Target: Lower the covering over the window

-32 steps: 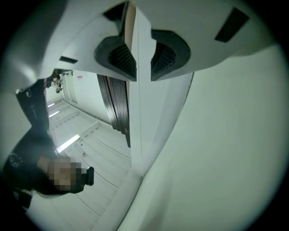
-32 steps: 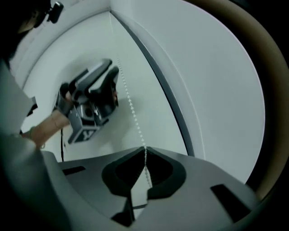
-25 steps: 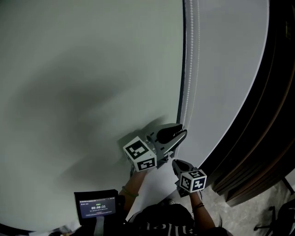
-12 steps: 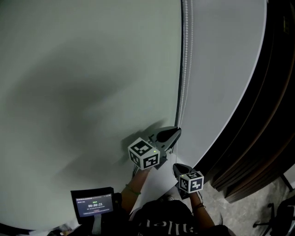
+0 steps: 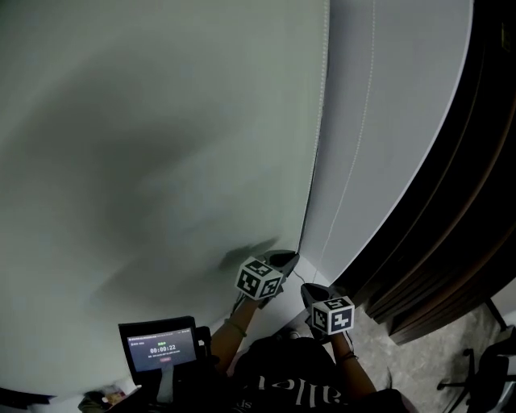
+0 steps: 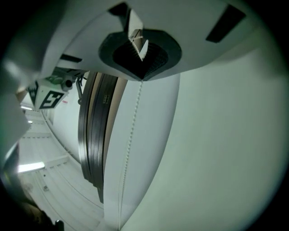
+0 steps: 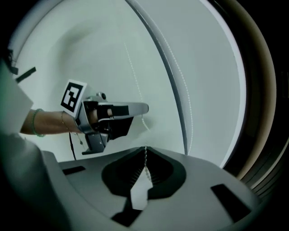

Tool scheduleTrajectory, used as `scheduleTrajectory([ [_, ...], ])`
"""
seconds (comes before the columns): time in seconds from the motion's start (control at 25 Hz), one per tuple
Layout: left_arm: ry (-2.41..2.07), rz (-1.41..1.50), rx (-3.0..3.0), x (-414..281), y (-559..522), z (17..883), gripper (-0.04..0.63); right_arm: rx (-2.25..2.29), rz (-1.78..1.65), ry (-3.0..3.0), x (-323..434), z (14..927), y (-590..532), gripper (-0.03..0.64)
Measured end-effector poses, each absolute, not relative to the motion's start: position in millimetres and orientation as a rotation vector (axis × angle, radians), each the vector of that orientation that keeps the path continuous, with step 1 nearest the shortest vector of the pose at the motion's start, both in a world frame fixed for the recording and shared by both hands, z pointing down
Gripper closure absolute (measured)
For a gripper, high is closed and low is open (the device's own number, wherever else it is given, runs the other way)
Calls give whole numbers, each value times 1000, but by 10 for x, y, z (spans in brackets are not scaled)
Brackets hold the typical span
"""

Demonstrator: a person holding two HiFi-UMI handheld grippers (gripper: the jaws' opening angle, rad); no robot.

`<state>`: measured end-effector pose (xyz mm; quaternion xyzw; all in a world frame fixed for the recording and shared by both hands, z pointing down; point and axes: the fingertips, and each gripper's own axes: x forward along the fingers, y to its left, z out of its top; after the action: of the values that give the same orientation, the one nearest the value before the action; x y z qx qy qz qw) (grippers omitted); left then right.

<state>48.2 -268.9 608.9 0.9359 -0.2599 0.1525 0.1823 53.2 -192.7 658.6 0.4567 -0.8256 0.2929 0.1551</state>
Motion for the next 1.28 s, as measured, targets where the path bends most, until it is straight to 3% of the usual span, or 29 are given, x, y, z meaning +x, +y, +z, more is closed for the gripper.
scheduleTrajectory([
  [0.36, -847, 525, 2671, 257, -2788, 6195, 592, 1374, 763, -2380, 540, 6461, -1876, 595],
  [0.4, -855, 523, 2672, 278, -2784, 6220, 574, 1386, 769, -2374, 585, 6473, -1891, 578],
  [0.48, -874, 506, 2677, 308, -2743, 6260, 475, 1425, 775, -2356, 672, 6503, -1905, 526],
  [0.76, -774, 419, 2688, 341, -2396, 6240, 474, 1583, 764, -2349, 788, 6465, -1770, 525],
  [1.2, -754, 173, 2672, 296, -2149, 5716, 476, 1742, 705, -2533, 914, 5636, -1677, 526],
  [1.28, -734, 165, 2676, 317, -2089, 5655, 517, 1754, 690, -2552, 965, 5508, -1641, 526],
])
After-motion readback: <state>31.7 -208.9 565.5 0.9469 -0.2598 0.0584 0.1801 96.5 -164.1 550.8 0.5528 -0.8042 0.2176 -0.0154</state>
